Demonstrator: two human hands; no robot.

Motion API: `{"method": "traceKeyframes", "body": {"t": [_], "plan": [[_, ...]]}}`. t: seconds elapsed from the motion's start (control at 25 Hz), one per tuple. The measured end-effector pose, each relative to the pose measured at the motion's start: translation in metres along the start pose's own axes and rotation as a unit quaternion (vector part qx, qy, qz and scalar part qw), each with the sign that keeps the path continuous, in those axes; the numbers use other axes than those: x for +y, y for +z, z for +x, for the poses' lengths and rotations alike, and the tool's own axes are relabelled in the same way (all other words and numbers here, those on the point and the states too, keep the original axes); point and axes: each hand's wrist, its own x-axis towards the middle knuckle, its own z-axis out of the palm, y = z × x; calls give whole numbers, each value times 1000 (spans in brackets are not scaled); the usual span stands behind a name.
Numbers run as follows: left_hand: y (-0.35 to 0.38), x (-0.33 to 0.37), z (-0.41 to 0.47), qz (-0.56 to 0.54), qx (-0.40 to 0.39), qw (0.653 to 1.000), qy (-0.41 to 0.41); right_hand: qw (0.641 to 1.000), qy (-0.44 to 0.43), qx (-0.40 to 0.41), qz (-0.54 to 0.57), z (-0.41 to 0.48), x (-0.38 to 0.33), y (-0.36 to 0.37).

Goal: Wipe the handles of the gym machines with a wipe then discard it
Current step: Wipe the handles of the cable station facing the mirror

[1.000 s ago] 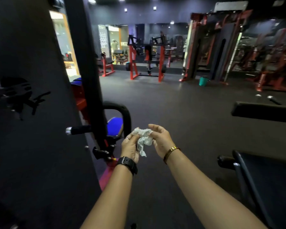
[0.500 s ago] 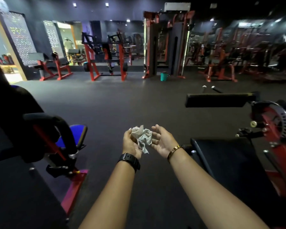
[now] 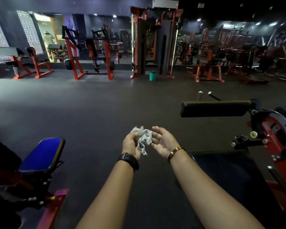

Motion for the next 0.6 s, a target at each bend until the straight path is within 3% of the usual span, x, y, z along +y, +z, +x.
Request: {"method": "traceKeyframes", "body": {"t": [0.16,0.6], "plan": [[19,24,72,-11,-19,1000,5,1000,-7,-10,10,70,-24,24],[59,68,268,-26,24,999,27,999,29,-38,11,273,-82,56]]}}
